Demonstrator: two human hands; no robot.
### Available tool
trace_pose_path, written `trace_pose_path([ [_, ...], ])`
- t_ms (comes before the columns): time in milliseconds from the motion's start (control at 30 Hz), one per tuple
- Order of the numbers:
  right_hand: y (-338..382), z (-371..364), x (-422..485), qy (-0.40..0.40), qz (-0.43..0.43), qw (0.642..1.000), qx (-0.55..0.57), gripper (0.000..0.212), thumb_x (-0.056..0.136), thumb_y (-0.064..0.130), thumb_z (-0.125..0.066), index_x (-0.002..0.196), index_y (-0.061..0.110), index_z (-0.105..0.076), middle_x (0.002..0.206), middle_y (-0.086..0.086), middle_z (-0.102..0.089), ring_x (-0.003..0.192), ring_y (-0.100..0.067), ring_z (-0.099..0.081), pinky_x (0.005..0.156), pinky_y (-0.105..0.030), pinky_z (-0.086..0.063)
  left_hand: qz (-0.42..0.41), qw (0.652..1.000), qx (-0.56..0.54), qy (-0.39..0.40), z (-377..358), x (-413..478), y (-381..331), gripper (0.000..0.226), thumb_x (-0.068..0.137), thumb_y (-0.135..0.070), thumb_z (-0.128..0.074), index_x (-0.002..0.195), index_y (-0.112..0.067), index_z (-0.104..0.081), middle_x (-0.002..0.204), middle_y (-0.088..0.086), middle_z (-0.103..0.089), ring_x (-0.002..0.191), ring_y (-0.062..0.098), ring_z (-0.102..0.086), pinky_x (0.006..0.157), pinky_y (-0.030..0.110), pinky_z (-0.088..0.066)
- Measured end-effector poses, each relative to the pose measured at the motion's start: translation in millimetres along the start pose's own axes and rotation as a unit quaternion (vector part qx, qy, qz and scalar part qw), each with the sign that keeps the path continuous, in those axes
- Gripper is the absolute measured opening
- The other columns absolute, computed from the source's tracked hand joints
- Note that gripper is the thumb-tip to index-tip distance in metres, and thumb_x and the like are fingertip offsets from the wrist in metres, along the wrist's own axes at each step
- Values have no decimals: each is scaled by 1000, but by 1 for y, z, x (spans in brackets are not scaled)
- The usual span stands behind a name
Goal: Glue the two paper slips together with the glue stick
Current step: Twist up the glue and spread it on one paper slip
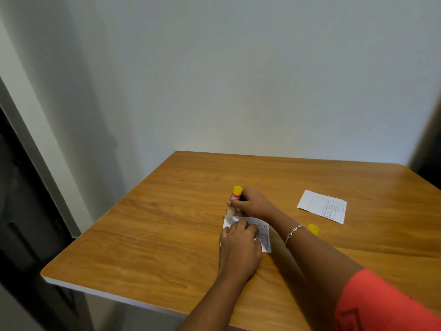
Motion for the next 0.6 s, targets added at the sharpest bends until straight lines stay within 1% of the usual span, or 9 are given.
trace_pose_path([
  [67, -3, 3, -2, -2, -2, 1000, 0, 15, 85, 20, -61, 82, 6, -58, 68, -1, -60, 58, -6, -56, 58, -18, -43, 3, 1000, -6, 7, 0, 0, 0, 15, 84, -22, -52, 93, -14, -61, 98, 6, -63, 97, 22, -57, 91, 41, -42],
  [167, -6, 8, -6, -8, -4, 1000, -7, 15, 85, 20, -61, 80, 6, -59, 67, 0, -60, 58, -5, -56, 57, -17, -42, 8, 1000, -5, 23, 0, 0, 1, 17, 87, -25, -50, 97, -15, -60, 103, 5, -61, 102, 21, -54, 96, 40, -39],
  [267, -10, 14, -11, -14, -9, 1000, -8, 14, 84, 21, -61, 76, 11, -56, 63, 6, -58, 58, -5, -55, 54, -12, -42, 11, 999, 4, 37, 1, 0, 1, 19, 88, -27, -49, 100, -16, -58, 110, 4, -59, 108, 20, -52, 100, 40, -37],
  [300, -11, 16, -13, -17, -10, 1000, -4, 14, 84, 21, -61, 75, 12, -56, 64, 5, -58, 58, -5, -56, 55, -13, -43, 13, 999, 3, 38, 1, 0, 1, 19, 88, -27, -49, 101, -16, -58, 111, 4, -59, 109, 20, -51, 100, 39, -37],
  [400, -15, 21, -19, -23, -15, 1000, 0, 15, 84, 21, -62, 74, 12, -55, 68, 0, -60, 63, -11, -58, 63, -26, -47, 13, 1000, -5, 28, 2, 0, 0, 19, 87, -26, -51, 100, -15, -59, 107, 4, -60, 105, 20, -53, 99, 40, -38],
  [467, -17, 25, -24, -28, -17, 999, -2, 15, 84, 21, -62, 78, 8, -58, 75, -9, -63, 69, -18, -59, 69, -35, -50, 11, 1000, -5, 24, 2, 0, 0, 18, 86, -26, -52, 99, -16, -60, 105, 4, -61, 102, 20, -54, 97, 40, -38],
  [533, -20, 28, -28, -36, -22, 999, -7, 20, 84, 21, -62, 84, 1, -60, 83, -19, -65, 75, -21, -59, 73, -39, -50, 13, 1000, -8, 26, 3, 1, -1, 18, 86, -26, -52, 98, -16, -60, 103, 4, -60, 101, 20, -54, 95, 39, -38],
  [600, -22, 32, -31, -41, -27, 999, -9, 23, 83, 22, -62, 86, -1, -61, 84, -19, -65, 76, -22, -58, 74, -39, -49, 15, 999, -7, 29, 4, 1, -1, 18, 87, -26, -51, 99, -16, -60, 103, 3, -60, 101, 20, -53, 94, 37, -38],
])
Point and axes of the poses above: each hand's wrist, its own x-axis towards the middle knuckle, its own z-axis out of the back of the hand, y = z × x, the point moved 1 cm from there along x, towards the middle knuckle
